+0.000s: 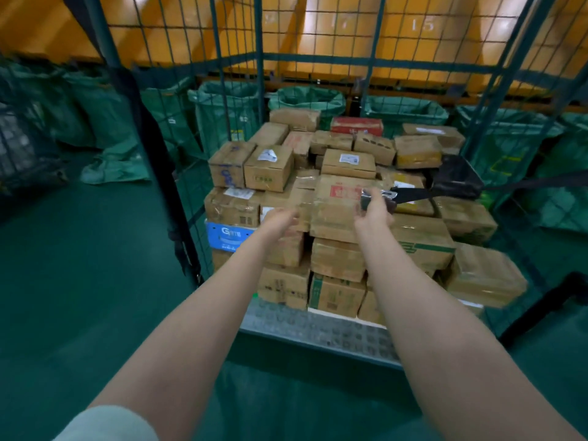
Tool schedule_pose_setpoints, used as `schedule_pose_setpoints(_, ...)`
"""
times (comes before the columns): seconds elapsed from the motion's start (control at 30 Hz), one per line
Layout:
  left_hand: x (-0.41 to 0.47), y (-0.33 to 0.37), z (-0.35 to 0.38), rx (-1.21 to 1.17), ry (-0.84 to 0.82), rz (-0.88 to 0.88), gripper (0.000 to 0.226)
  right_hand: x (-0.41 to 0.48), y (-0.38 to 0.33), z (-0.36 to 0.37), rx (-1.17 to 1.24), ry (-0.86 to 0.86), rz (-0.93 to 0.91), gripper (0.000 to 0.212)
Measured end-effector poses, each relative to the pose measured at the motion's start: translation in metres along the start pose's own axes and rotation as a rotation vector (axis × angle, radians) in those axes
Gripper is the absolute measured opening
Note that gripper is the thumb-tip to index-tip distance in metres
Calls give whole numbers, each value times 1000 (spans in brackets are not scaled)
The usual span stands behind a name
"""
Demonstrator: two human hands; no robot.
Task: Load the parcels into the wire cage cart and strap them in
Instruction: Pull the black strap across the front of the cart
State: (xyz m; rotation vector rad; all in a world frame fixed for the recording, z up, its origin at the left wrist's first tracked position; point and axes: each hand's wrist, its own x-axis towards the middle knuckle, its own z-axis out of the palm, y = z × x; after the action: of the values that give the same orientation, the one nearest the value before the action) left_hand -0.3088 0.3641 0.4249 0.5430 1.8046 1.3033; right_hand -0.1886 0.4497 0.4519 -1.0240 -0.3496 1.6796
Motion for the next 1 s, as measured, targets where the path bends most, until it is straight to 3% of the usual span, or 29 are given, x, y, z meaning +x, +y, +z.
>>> schedule_pose_setpoints(0.07, 3, 5, -17, -19, 16, 6, 29, -6, 4, 16, -40, 68, -13, 27)
schedule_pose_setpoints(0.17, 12, 9, -37, -34, 56, 13, 35, -12, 8, 32, -151, 159, 13, 55)
schedule_pose_setpoints(0.23, 18, 15, -50, -39, 85, 19, 35, -14, 9, 41, -171, 204, 18, 61)
schedule_pose_setpoints(0.47, 35, 31, -87, -58, 196, 49, 29, -11, 10, 60, -96, 266, 36, 55)
schedule_pose_setpoints(0.6, 47, 32, -114, -80, 294, 61, 14, -6, 14, 70, -70, 316, 27, 61)
schedule_pose_setpoints(0.7, 55, 27, -128, -91, 318, 31, 20, 0, 21, 75, -51, 325, 11, 65)
schedule_pose_setpoints(0.8, 65, 26, -137, -109, 340, -2, 10, 9, 23, 79, -45, 334, -5, 65)
schedule_pose_setpoints(0.9, 73, 32, -145, -119, 378, -14, 27, 18, 22, 89, -16, 345, -10, 66)
schedule_pose_setpoints(1.0, 84, 40, -155, -113, 420, -39, 25, 31, 23, 100, 20, 352, -19, 67)
